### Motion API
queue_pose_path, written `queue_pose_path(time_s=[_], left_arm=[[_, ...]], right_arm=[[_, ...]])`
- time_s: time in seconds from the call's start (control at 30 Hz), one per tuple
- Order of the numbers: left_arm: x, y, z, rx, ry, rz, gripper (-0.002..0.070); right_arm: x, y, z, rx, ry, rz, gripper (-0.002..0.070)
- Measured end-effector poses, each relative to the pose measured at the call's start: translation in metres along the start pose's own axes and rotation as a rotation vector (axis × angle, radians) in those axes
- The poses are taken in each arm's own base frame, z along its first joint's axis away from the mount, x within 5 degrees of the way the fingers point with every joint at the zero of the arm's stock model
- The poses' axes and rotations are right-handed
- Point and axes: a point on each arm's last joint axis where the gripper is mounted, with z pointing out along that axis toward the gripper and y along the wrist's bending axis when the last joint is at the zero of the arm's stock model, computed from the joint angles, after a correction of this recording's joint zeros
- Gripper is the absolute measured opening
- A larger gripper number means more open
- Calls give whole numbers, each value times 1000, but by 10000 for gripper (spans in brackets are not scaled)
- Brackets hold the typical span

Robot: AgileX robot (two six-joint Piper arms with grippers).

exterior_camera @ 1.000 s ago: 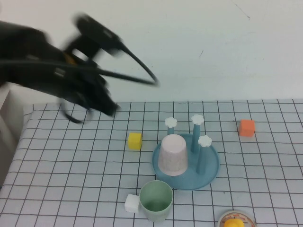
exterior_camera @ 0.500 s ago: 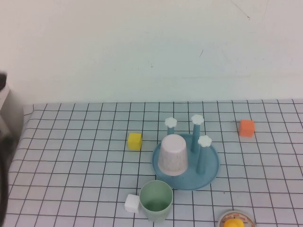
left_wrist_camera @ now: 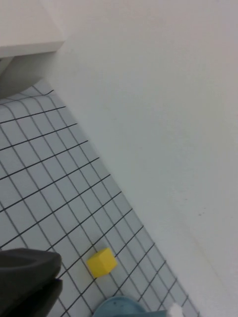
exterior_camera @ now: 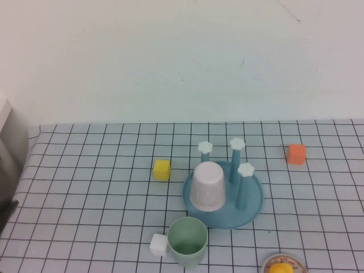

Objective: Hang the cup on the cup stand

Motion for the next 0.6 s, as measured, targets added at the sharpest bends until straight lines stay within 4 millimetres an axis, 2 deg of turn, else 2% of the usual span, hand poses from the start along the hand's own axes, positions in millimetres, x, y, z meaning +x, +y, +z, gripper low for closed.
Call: queue_pose_path(time_s=[0.37, 0.6], left_arm=[[44, -17, 7, 56, 158, 7, 0], [68, -25, -2, 57, 174, 12, 0]], right_arm=[[0, 0, 0, 3, -3, 0, 1], [0, 0, 0, 3, -3, 0, 1]])
